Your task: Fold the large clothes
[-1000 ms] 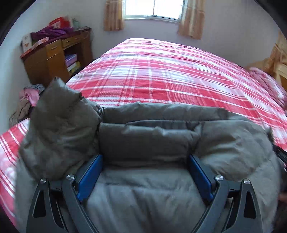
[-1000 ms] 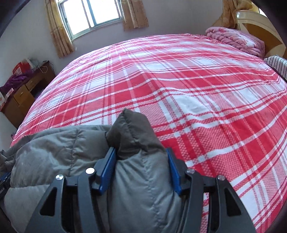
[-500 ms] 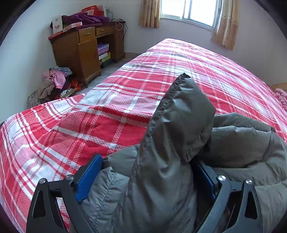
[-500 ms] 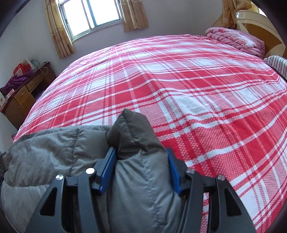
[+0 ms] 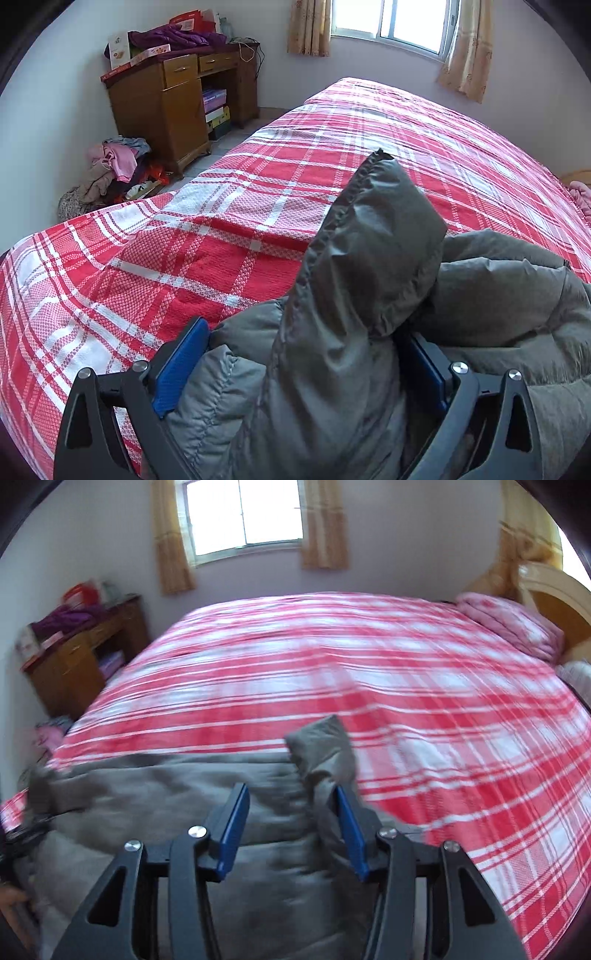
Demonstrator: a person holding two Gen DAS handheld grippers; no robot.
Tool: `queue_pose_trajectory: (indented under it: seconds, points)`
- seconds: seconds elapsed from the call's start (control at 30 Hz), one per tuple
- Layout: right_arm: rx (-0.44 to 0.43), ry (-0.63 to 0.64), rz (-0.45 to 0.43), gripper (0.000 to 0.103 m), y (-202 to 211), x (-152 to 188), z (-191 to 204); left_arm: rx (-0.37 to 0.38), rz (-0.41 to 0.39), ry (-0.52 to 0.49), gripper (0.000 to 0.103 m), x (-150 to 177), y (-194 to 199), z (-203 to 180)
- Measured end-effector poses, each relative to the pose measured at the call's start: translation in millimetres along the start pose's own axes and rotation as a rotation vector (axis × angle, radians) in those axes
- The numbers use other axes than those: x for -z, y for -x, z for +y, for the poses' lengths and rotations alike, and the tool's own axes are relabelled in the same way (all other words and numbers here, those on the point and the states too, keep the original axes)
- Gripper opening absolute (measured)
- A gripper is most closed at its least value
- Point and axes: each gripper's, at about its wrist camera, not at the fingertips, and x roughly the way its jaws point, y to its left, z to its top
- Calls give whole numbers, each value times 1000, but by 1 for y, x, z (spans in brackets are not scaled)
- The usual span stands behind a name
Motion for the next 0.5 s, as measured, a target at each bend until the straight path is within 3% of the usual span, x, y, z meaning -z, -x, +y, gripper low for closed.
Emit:
queue_pose_trajectory:
  seconds: [0.07,0.17,0.3,0.5]
  points:
    - [-124,20,26,49,3,1,34,-1,-1,-1,99,1,1,-1]
    - [-210,28,90,47,-10,11,71,-8,-2,-5,99,1,2,-2]
    - [-177,108,139,47,-47,38,99,-1,-3,3,99,1,2,-1]
    - [-186,112,113,47,-62,51,98,36,23,2,99,0,4,4]
